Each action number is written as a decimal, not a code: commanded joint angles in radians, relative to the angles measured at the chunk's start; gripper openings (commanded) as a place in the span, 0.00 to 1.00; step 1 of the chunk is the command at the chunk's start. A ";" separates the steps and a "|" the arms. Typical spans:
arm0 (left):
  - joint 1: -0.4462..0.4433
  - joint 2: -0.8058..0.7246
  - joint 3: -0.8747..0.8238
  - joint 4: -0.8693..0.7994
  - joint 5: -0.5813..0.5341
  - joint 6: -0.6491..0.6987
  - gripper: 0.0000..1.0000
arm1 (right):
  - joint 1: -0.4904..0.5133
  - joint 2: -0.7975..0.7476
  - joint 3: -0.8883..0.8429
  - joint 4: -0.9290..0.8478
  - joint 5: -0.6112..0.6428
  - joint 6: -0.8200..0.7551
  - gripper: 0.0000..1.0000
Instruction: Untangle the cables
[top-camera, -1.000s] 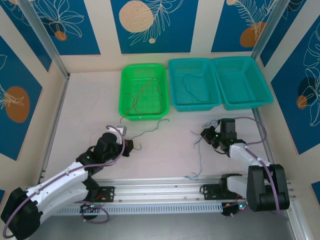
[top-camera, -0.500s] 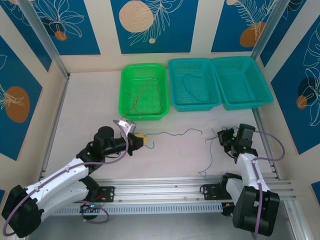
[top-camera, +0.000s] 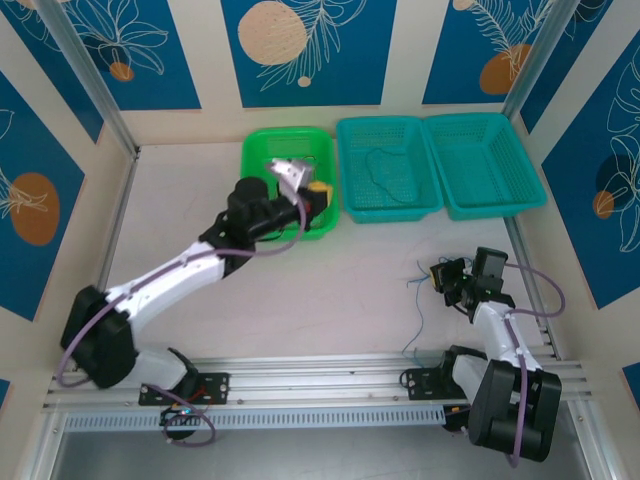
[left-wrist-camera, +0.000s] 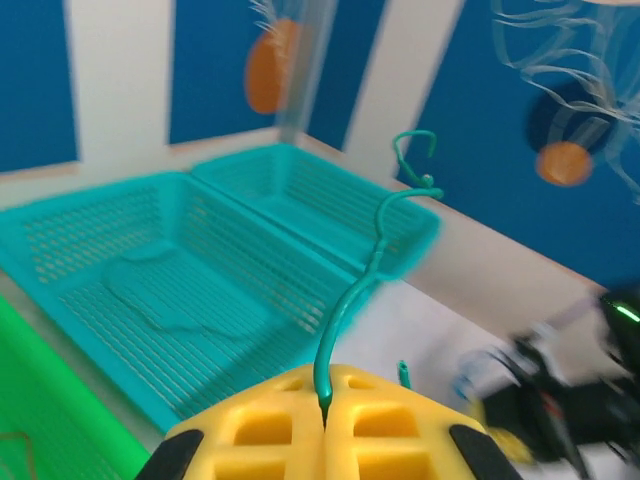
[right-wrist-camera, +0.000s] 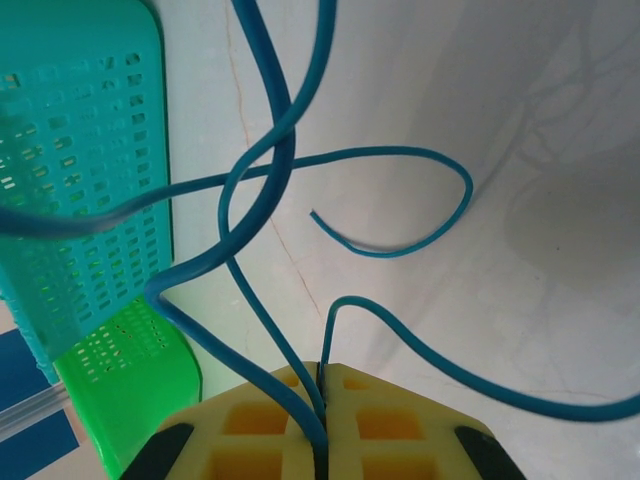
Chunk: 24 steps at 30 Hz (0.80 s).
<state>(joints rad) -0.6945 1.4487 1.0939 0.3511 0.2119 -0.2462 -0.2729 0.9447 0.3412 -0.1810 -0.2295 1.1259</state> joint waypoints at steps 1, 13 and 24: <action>-0.005 0.153 0.168 -0.001 -0.217 0.034 0.00 | -0.005 -0.047 0.037 -0.063 -0.023 -0.014 0.00; -0.008 0.719 0.795 -0.254 -0.432 0.030 0.00 | -0.008 -0.121 0.068 -0.150 -0.020 -0.028 0.00; -0.021 0.747 0.853 -0.337 -0.285 0.085 0.82 | -0.009 -0.127 0.075 -0.163 -0.037 -0.074 0.00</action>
<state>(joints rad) -0.7040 2.2417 1.9038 0.0380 -0.1268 -0.1898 -0.2756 0.8276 0.3859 -0.3241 -0.2325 1.0813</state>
